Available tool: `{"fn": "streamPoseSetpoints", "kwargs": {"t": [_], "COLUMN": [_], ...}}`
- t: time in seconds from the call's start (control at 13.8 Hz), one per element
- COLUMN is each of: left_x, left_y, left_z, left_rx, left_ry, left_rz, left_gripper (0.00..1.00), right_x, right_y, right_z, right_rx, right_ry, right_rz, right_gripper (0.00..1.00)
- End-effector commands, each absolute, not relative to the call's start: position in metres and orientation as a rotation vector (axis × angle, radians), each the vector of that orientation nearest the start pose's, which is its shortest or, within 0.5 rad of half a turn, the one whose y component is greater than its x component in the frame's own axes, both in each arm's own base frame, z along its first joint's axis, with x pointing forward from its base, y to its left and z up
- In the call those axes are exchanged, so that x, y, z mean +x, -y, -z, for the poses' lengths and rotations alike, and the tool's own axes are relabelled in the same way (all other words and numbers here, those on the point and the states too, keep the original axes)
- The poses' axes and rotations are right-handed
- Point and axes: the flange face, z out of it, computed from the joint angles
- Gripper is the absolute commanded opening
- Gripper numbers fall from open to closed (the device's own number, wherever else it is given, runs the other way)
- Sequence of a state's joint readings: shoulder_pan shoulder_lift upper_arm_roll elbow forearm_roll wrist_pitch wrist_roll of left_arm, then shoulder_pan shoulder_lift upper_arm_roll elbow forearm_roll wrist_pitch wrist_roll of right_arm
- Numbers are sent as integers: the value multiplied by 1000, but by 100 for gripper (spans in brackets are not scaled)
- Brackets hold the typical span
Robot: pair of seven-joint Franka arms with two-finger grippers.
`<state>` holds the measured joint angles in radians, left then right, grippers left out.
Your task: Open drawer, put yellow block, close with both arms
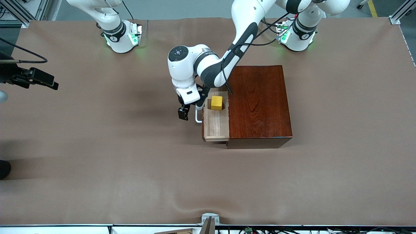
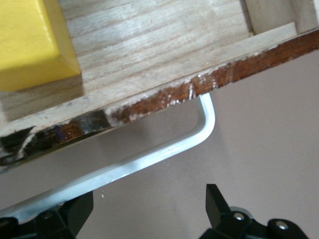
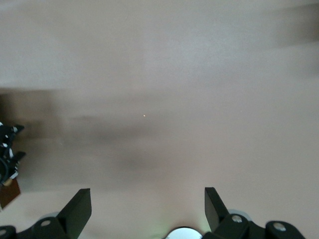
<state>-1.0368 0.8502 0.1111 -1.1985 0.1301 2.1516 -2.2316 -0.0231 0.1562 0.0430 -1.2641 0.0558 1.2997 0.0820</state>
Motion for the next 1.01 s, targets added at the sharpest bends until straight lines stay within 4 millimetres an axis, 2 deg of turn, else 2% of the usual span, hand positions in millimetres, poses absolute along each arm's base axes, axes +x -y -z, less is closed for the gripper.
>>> {"fn": "streamPoseSetpoints", "kwargs": {"t": [0.0, 0.14, 0.36, 0.43, 0.58, 0.65, 0.94], "left_x": [450, 452, 452, 453, 456, 459, 461], "left_y": [616, 610, 600, 598, 595, 591, 579], "left_z": [-285, -284, -278, -279, -279, -278, -272], "left_rx": [-2610, -2573, -2500, -2488, -2478, -2457, -2387], "left_ry": [1757, 1750, 1729, 1729, 1735, 1740, 1731], "left_rz": [382, 380, 381, 380, 384, 390, 386], "left_gripper": [100, 100, 100, 100, 100, 100, 100], "right_x": [543, 525, 523, 525, 526, 527, 528], "right_y": [0, -10, -8, -10, -16, -16, -19], "right_z": [-653, -648, -649, -654, -690, -700, -700], "right_rx": [-3095, -3112, -3123, -3134, -3159, -3157, -3152], "right_ry": [-12, 33, 50, 61, 78, 78, 86], "right_rz": [-159, -122, -98, -80, 7, 36, 36], "right_gripper": [100, 100, 100, 100, 100, 100, 100]}}
